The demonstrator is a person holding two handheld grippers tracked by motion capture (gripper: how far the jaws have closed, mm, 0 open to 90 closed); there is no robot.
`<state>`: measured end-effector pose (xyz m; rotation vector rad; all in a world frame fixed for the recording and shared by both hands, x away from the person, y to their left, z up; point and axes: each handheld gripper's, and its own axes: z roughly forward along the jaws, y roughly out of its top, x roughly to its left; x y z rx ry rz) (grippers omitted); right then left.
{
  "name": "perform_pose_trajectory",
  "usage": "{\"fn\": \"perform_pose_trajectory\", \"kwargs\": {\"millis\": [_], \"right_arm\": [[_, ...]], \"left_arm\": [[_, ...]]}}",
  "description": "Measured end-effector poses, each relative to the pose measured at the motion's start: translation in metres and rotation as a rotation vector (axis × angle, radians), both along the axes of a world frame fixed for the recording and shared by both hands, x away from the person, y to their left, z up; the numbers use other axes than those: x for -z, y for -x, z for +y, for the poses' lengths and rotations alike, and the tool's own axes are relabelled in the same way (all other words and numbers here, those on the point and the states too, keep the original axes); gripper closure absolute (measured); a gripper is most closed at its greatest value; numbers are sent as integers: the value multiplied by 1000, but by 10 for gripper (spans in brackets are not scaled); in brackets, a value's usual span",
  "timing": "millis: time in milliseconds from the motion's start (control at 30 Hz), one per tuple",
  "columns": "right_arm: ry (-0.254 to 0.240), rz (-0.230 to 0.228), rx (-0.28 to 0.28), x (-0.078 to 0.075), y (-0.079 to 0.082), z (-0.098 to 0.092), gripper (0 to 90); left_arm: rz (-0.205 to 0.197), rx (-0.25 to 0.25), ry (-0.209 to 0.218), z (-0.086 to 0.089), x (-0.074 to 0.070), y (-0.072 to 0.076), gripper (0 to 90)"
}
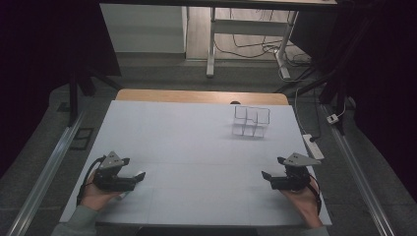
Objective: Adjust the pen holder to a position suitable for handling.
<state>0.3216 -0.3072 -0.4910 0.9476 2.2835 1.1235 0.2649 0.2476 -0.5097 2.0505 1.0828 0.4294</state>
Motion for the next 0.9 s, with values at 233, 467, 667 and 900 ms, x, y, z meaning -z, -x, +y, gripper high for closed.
{"fn": "perform_pose_trajectory", "kwargs": {"millis": [233, 467, 667, 900], "right_arm": [[-2, 2, 5, 1, -1, 0, 156], [12, 11, -6, 3, -3, 2, 158], [7, 10, -3, 1, -3, 4, 161], [10, 15, 5, -1, -8, 8, 172]], "left_arm": [[5, 6, -8, -2, 0, -1, 173], [2, 7, -16, -2, 0, -1, 175], [0, 11, -27, -5, 0, -3, 176], [-1, 10, -32, -6, 1, -4, 176]]}}
